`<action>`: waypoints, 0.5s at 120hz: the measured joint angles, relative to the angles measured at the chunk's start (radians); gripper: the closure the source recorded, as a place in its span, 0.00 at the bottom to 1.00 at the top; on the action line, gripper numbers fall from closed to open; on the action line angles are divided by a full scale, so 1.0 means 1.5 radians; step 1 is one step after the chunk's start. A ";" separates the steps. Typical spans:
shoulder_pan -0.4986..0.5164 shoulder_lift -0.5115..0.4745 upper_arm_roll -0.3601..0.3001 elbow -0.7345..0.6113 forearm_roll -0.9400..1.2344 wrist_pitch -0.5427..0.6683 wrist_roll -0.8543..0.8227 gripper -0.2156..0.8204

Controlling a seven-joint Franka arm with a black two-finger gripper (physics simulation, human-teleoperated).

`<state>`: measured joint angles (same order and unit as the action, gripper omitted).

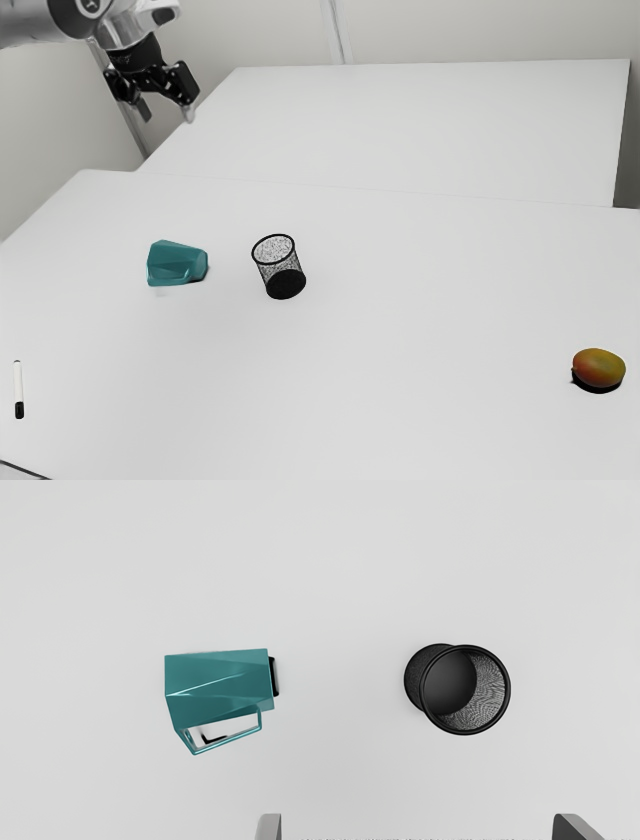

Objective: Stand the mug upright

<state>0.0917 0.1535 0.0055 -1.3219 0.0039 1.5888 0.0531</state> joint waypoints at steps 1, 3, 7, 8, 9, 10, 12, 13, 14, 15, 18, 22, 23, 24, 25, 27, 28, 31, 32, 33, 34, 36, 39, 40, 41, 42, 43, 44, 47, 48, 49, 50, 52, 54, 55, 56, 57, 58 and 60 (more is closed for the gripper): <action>0.000 -0.001 0.000 0.000 -0.002 -0.001 0.000 0.22; 0.000 -0.006 0.000 0.000 -0.006 -0.004 -0.002 0.22; 0.000 -0.013 0.002 -0.001 -0.013 -0.009 -0.003 0.22; -0.001 -0.014 0.003 -0.001 -0.014 -0.010 -0.004 0.22; -0.001 -0.015 0.003 -0.001 -0.015 -0.011 -0.004 0.22; 0.000 -0.016 0.003 -0.003 -0.017 -0.012 -0.004 0.22; 0.000 -0.018 0.004 -0.007 -0.019 -0.014 -0.005 0.22; -0.001 -0.020 0.004 -0.010 -0.021 -0.015 -0.006 0.22; -0.001 -0.023 0.005 -0.017 -0.024 -0.016 -0.006 0.22; -0.001 -0.026 0.005 -0.023 -0.026 -0.017 -0.007 0.22; -0.005 -0.042 0.010 -0.053 -0.037 -0.019 -0.008 0.22; -0.016 -0.062 0.024 -0.094 -0.050 -0.018 -0.010 0.22; -0.019 -0.066 0.028 -0.103 -0.052 -0.017 -0.010 0.22; -0.021 -0.070 0.033 -0.112 -0.055 -0.016 -0.010 0.22; -0.024 -0.074 0.038 -0.121 -0.058 -0.016 -0.009 0.22; -0.033 -0.081 0.052 -0.139 -0.067 -0.014 -0.007 0.22; -0.037 -0.084 0.058 -0.148 -0.072 -0.013 -0.006 0.22; -0.051 -0.093 0.082 -0.173 -0.089 -0.008 -0.002 0.22; -0.055 -0.096 0.089 -0.181 -0.094 -0.007 -0.001 0.22; -0.059 -0.098 0.096 -0.188 -0.100 -0.005 0.001 0.22; -0.065 -0.099 0.105 -0.196 -0.106 -0.003 0.003 0.22; -0.075 -0.102 0.121 -0.210 -0.120 0.001 0.007 0.22; -0.093 -0.105 0.149 -0.233 -0.143 0.007 0.015 0.22; -0.098 -0.105 0.158 -0.241 -0.151 0.010 0.018 0.22; -0.103 -0.106 0.166 -0.249 -0.160 0.012 0.022 0.22; -0.110 -0.106 0.176 -0.258 -0.168 0.015 0.025 0.22; -0.115 -0.106 0.185 -0.266 -0.177 0.018 0.029 0.22; -0.119 -0.106 0.193 -0.274 -0.185 0.021 0.032 0.22; -0.132 -0.105 0.216 -0.300 -0.211 0.030 0.044 0.22; -0.135 -0.104 0.223 -0.308 -0.220 0.033 0.048 0.22; -0.138 -0.103 0.229 -0.316 -0.229 0.037 0.052 0.22; -0.140 -0.102 0.236 -0.325 -0.238 0.040 0.057 0.22; -0.143 -0.100 0.247 -0.342 -0.255 0.046 0.066 0.22; -0.146 -0.094 0.258 -0.356 -0.272 0.053 0.075 0.22; -0.148 -0.091 0.264 -0.363 -0.281 0.056 0.080 0.22; -0.149 -0.088 0.269 -0.370 -0.289 0.059 0.085 0.22; -0.150 -0.085 0.274 -0.375 -0.298 0.062 0.090 0.22; -0.151 -0.080 0.280 -0.380 -0.307 0.065 0.095 0.22; -0.149 -0.070 0.290 -0.388 -0.324 0.070 0.105 0.22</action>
<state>-0.1310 0.0480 0.4401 -1.9046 -0.4816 1.6940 0.2112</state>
